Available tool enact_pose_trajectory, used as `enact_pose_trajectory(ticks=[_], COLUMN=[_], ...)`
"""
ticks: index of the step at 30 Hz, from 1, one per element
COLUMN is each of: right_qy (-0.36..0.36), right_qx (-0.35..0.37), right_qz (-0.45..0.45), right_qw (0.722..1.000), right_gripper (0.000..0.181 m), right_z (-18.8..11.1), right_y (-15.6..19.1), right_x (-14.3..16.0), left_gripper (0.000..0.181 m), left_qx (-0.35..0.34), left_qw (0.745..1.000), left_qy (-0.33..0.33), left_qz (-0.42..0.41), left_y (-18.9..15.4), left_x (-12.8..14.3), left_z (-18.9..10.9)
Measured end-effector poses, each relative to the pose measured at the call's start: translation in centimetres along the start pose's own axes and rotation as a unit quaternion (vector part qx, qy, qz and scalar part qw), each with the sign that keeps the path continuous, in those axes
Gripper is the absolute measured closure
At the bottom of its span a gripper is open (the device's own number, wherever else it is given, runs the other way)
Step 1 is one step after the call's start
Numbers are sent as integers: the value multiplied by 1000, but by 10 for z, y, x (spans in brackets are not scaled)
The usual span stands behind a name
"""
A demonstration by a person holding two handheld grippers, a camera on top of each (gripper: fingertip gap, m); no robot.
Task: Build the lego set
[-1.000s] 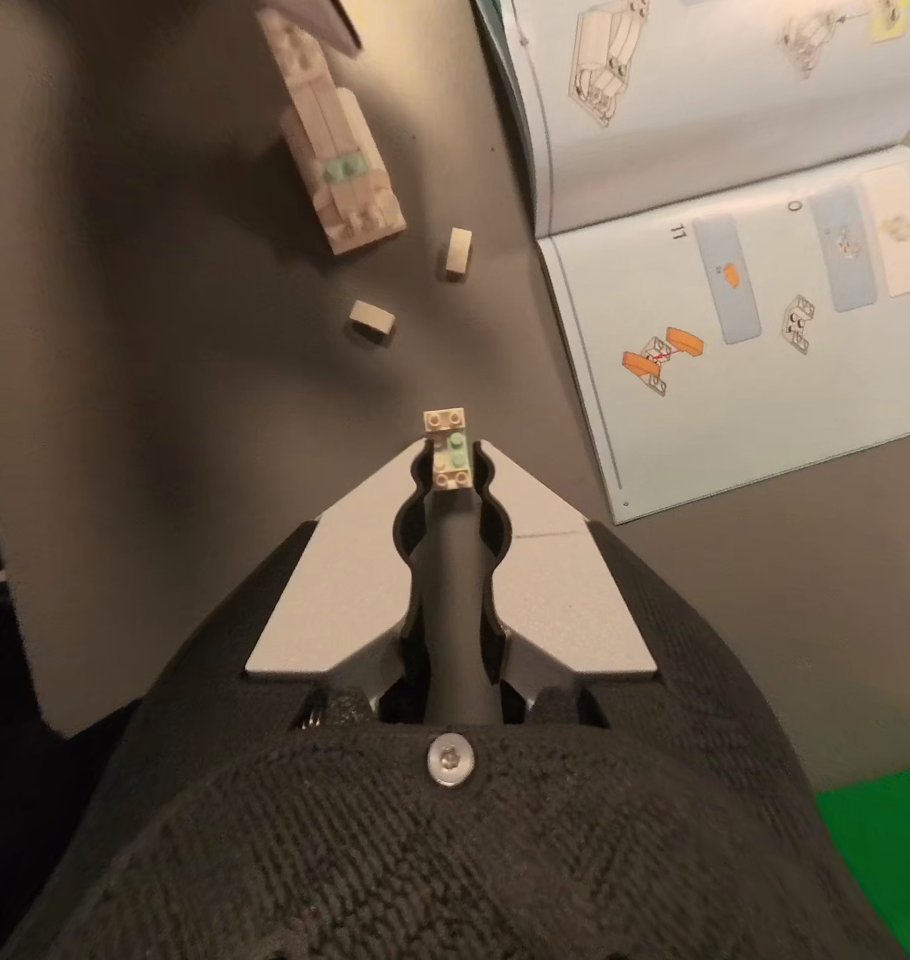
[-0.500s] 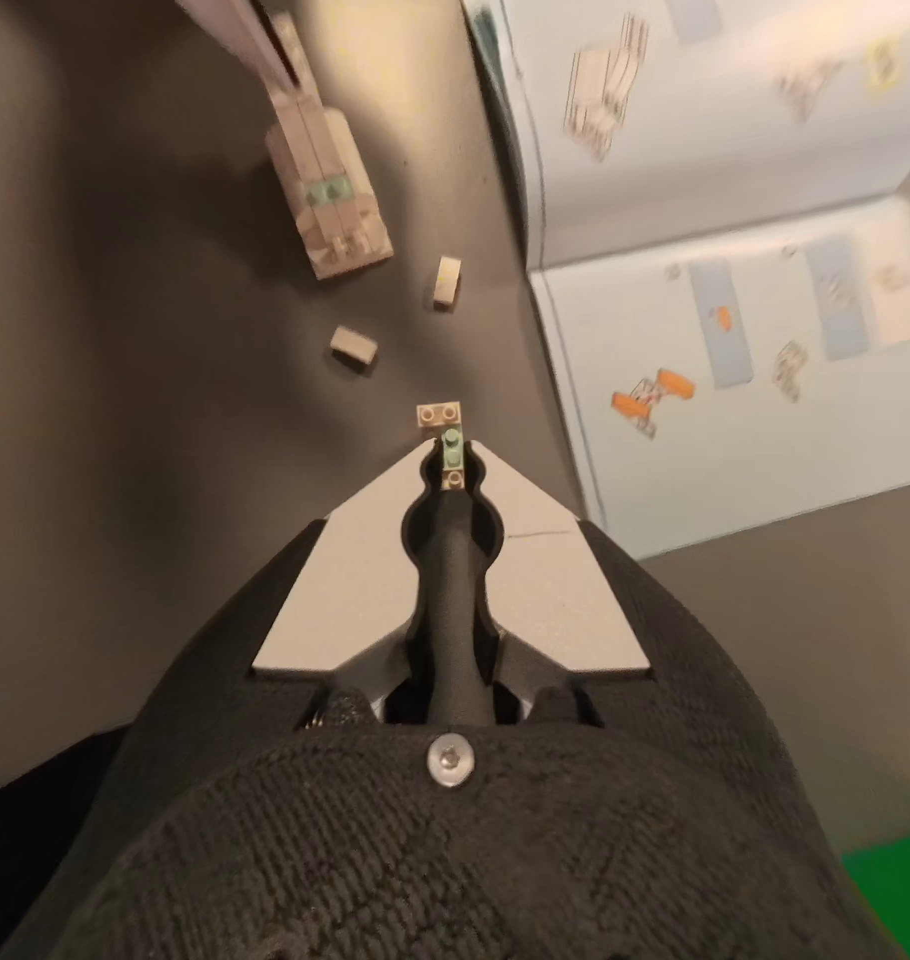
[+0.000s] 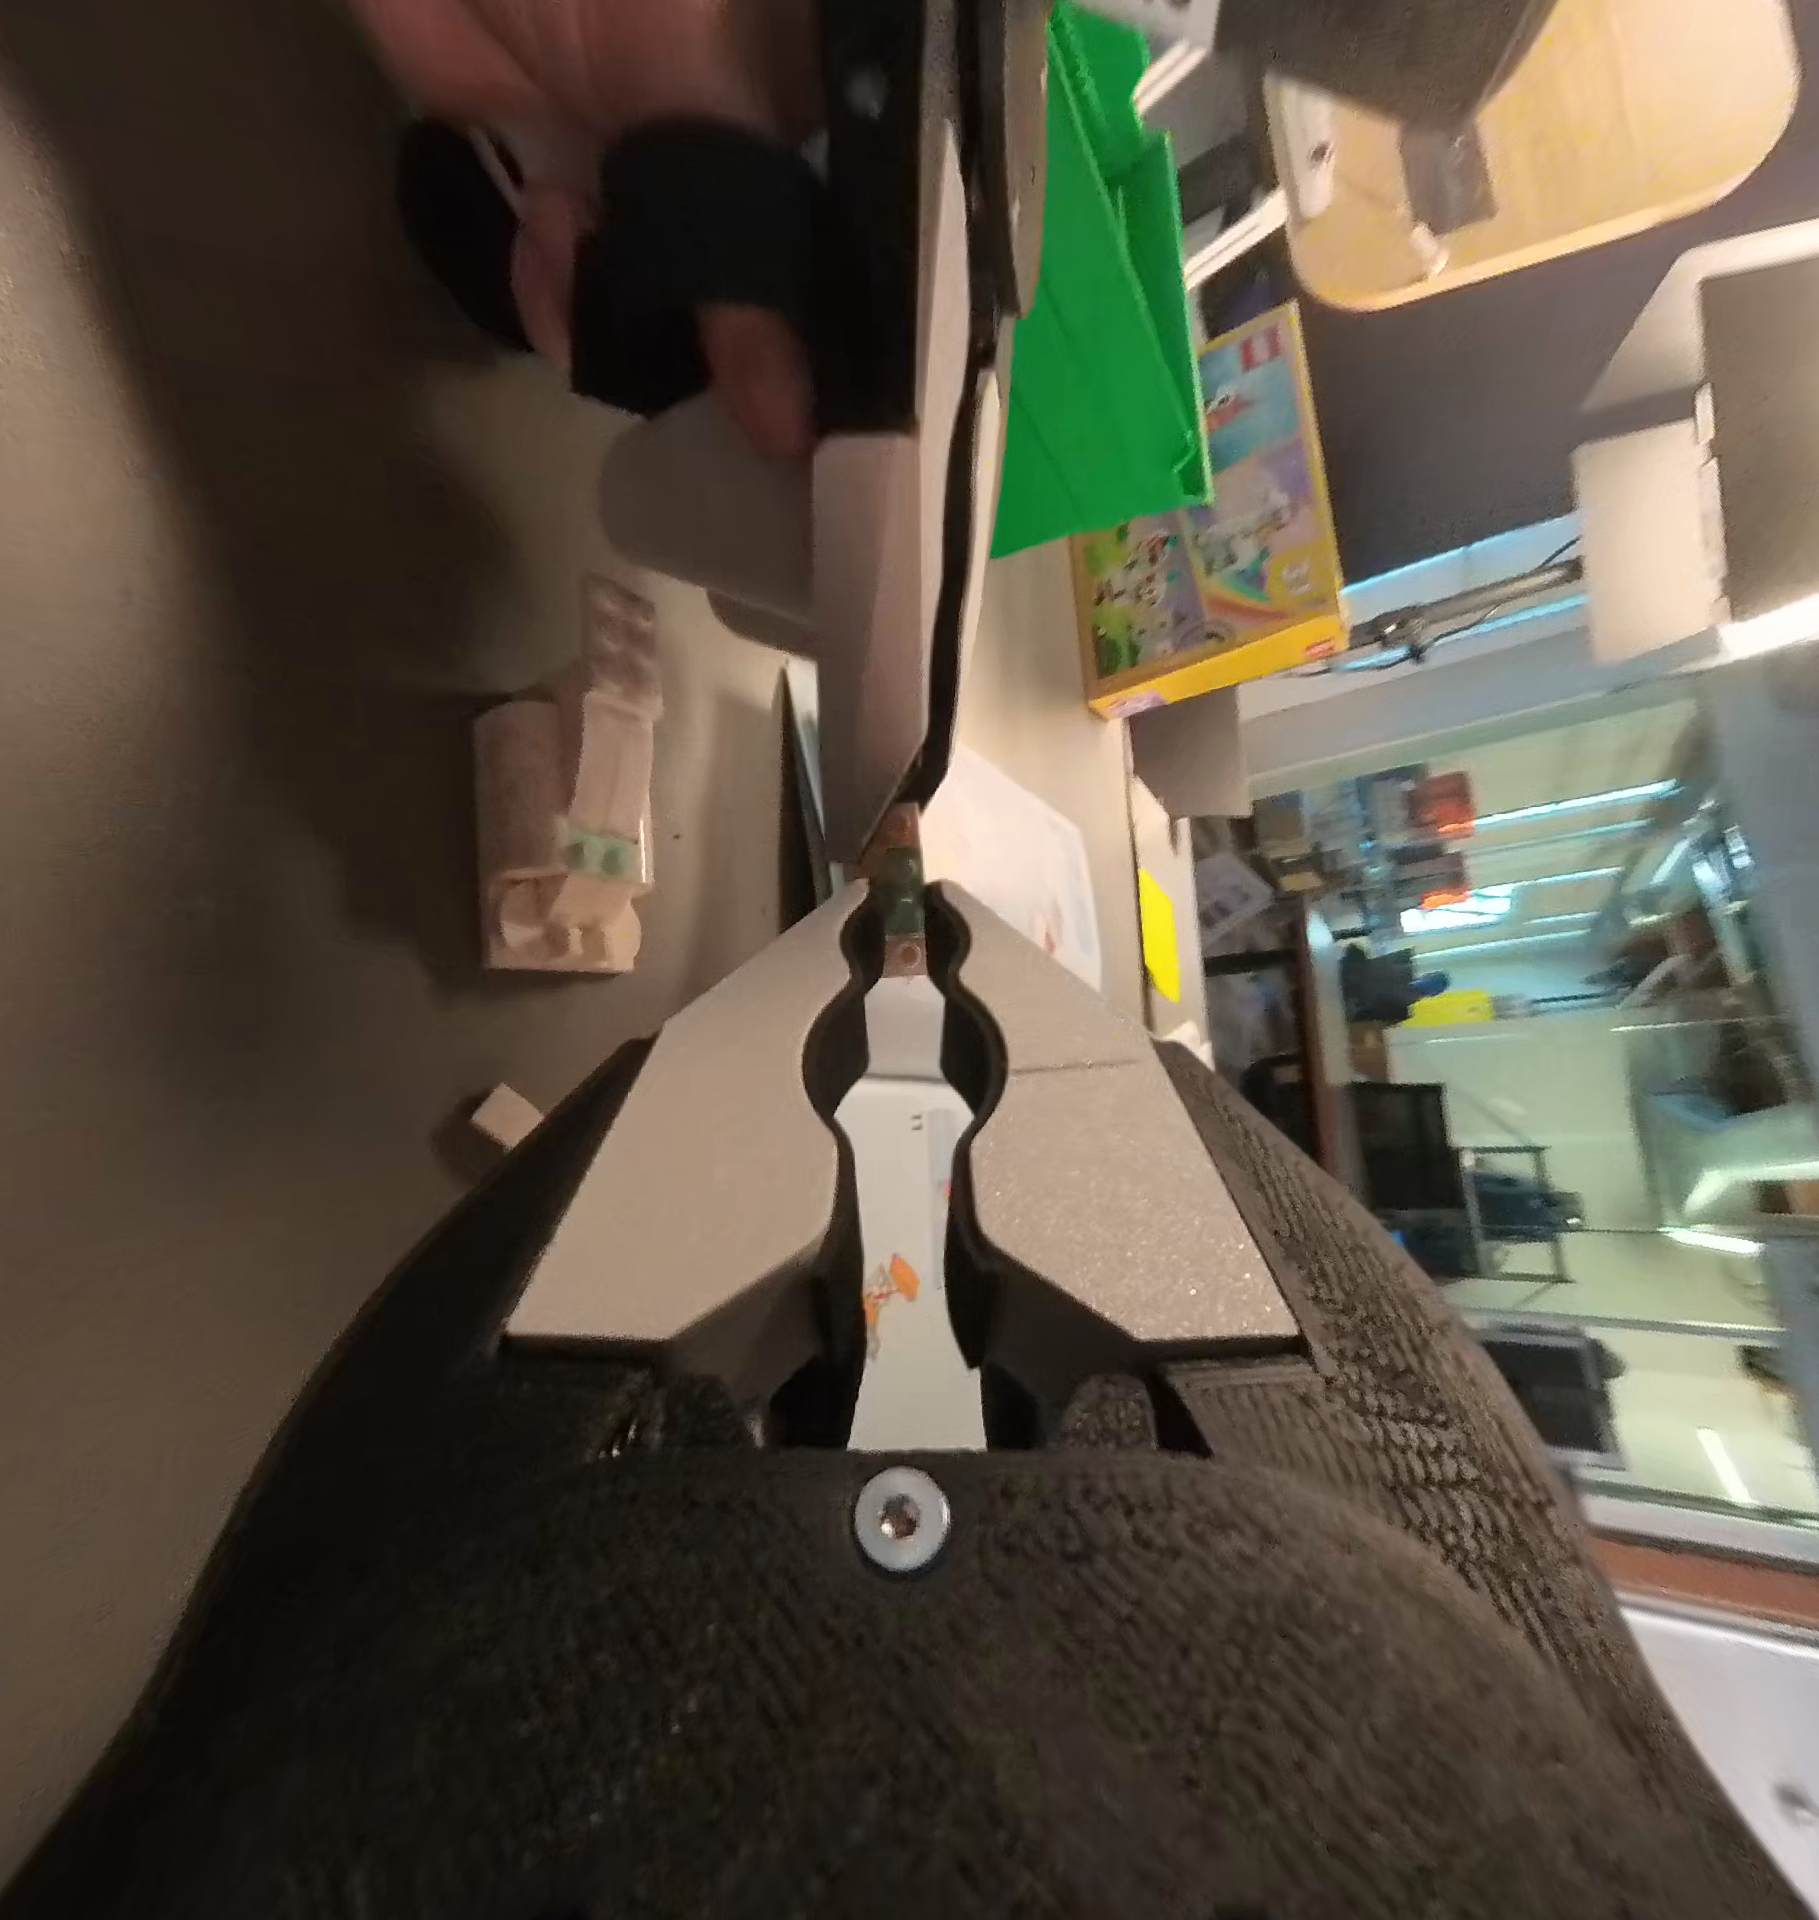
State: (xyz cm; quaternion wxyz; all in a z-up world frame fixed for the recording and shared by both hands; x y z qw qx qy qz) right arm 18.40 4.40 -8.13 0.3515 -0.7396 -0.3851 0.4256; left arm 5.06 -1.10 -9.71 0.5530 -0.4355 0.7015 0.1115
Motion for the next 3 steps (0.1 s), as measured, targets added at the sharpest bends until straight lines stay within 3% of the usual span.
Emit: enact_pose_trajectory(ticks=[3], right_qy=[4], right_qx=[40], right_qz=[-43], right_qw=[998], right_gripper=[176], right_z=[0], right_y=[2], right_x=[-4], left_gripper=[171], left_qx=[7], left_qw=[1000], left_qy=[-4], left_qz=[-11], left_y=[0], left_x=[-2], left_z=[-2])
Point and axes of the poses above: each gripper's, where its closed fingertips meet, z out along the fingers, x out of its underside, y = z × x across the jaws, the point moved 9 cm from there along -z, back along the fingers, and after that the axes turned 6 degrees about y, right-handed, at the moved point
